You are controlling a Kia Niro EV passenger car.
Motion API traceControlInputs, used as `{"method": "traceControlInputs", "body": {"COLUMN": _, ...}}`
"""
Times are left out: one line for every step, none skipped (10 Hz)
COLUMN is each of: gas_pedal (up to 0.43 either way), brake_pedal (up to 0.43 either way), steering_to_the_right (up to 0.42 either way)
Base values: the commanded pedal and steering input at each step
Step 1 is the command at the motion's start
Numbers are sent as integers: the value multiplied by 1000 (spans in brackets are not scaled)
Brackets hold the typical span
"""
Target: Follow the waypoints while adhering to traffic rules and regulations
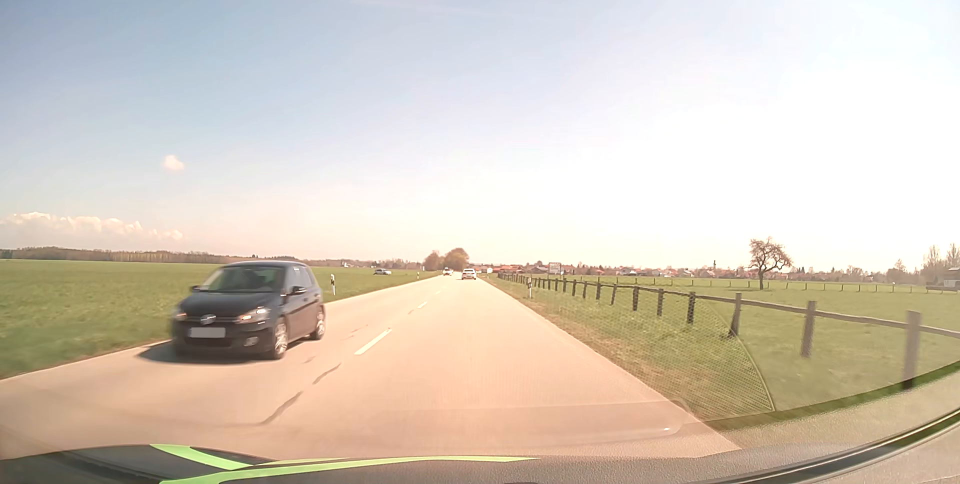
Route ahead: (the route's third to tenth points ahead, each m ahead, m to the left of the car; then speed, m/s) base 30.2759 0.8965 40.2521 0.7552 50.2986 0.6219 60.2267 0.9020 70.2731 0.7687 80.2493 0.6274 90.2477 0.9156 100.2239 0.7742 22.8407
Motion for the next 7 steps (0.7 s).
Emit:
{"method": "traceControlInputs", "body": {"gas_pedal": 248, "brake_pedal": 0, "steering_to_the_right": 1}}
{"method": "traceControlInputs", "body": {"gas_pedal": 248, "brake_pedal": 0, "steering_to_the_right": 1}}
{"method": "traceControlInputs", "body": {"gas_pedal": 248, "brake_pedal": 0, "steering_to_the_right": 1}}
{"method": "traceControlInputs", "body": {"gas_pedal": 248, "brake_pedal": 0, "steering_to_the_right": 0}}
{"method": "traceControlInputs", "body": {"gas_pedal": 248, "brake_pedal": 0, "steering_to_the_right": 0}}
{"method": "traceControlInputs", "body": {"gas_pedal": 248, "brake_pedal": 0, "steering_to_the_right": 0}}
{"method": "traceControlInputs", "body": {"gas_pedal": 248, "brake_pedal": 0, "steering_to_the_right": 0}}
